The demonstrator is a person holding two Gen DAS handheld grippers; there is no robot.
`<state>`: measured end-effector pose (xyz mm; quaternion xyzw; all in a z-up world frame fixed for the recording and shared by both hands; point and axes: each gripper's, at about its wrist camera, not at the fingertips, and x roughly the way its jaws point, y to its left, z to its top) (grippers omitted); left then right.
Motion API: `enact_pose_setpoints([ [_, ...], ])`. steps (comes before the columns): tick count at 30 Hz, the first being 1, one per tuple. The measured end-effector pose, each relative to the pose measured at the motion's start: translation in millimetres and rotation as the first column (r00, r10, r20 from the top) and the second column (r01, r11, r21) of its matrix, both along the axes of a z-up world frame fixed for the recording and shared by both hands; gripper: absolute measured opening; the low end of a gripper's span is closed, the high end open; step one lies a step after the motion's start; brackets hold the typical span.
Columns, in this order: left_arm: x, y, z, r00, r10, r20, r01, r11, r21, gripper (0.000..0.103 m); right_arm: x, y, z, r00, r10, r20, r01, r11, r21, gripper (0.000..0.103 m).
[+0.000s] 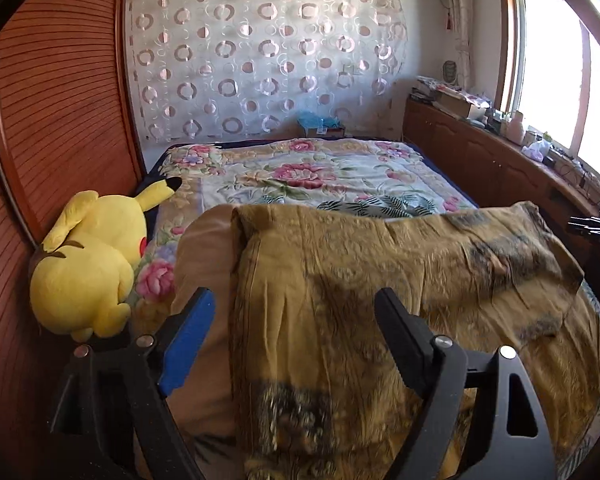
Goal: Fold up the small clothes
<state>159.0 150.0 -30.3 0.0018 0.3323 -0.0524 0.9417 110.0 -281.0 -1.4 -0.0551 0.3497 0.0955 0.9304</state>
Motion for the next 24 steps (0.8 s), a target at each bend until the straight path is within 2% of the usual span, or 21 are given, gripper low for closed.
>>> enact_pose_setpoints([
  [7,-28,5,-29,0.998,-0.006,-0.054,0.004,0.999,-0.035,0.083,-22,-11,-27,0.998,-0.004,-0.065,0.007,0.999,0.043,0.052],
  [11,-28,8,-51,0.994,0.011,-0.112,-0.014,1.000,-0.028,0.083,-16,-12,-35,0.995,-0.036,-0.096,0.038,0.999,0.013,0.052],
  [12,-28,8,-54,0.992,0.011,-0.124,-0.015,0.999,-0.032,0.083,-15,-12,-35,0.994,-0.036,-0.102,0.037,0.999,0.014,0.044],
  [13,-27,8,-58,0.991,0.013,-0.134,-0.018,0.999,-0.032,0.083,-12,-11,-36,0.994,-0.030,-0.108,0.032,0.999,0.013,0.023],
  [15,-27,7,-62,0.989,0.015,-0.147,-0.019,1.000,-0.025,0.083,-12,-7,-34,0.994,-0.016,-0.110,0.016,1.000,0.008,0.008],
  [16,-27,5,-64,0.988,0.013,-0.154,-0.017,1.000,-0.021,0.083,-13,-6,-31,0.995,-0.004,-0.100,0.005,1.000,0.013,0.004],
  [20,-25,4,-70,0.984,0.011,-0.177,-0.013,1.000,-0.012,0.083,-19,-12,-11,0.998,0.043,-0.034,-0.038,0.990,0.138,0.003],
  [24,-21,-1,-80,0.976,0.000,-0.218,0.002,1.000,0.008,0.083,-21,-15,-11,0.999,0.035,-0.036,-0.030,0.990,0.140,0.003],
])
